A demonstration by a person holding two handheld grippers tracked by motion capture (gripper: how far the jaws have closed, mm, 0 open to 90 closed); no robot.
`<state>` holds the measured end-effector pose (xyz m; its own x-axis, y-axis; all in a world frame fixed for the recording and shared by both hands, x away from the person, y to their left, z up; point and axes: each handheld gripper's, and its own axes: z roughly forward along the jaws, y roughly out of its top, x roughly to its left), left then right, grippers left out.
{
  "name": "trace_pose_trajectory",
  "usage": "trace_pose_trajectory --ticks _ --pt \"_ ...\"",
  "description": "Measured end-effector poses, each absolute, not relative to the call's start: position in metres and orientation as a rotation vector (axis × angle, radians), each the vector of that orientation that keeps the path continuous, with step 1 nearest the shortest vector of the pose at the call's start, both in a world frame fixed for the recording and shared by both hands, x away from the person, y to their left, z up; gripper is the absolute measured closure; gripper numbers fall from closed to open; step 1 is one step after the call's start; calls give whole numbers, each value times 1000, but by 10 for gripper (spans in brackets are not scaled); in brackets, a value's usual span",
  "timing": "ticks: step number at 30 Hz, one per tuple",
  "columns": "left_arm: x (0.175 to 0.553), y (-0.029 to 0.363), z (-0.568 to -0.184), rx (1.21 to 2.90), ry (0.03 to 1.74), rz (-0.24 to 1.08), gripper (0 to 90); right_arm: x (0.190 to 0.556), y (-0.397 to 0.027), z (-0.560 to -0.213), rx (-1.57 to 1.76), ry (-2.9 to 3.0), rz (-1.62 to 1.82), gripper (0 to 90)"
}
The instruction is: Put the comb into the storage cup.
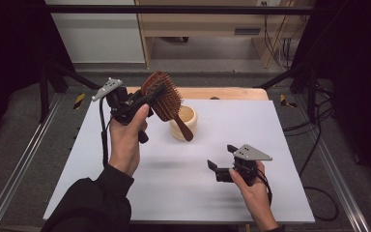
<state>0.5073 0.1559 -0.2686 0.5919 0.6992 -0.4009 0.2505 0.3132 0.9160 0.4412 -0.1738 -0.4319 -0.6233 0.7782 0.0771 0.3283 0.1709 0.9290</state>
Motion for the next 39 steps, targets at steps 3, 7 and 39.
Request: trace_pose_trajectory --ticks 3,7,39 --pt "510 156 -266 1256 942 378 518 441 -174 -432 1034 2043 1443 76" --pt "516 158 -265 1243 952 373 518 436 -176 -431 1045 2035 1451 75" --pt "548 164 -253 1227 981 462 517 409 -212 -437 1112 1955 1450 56"
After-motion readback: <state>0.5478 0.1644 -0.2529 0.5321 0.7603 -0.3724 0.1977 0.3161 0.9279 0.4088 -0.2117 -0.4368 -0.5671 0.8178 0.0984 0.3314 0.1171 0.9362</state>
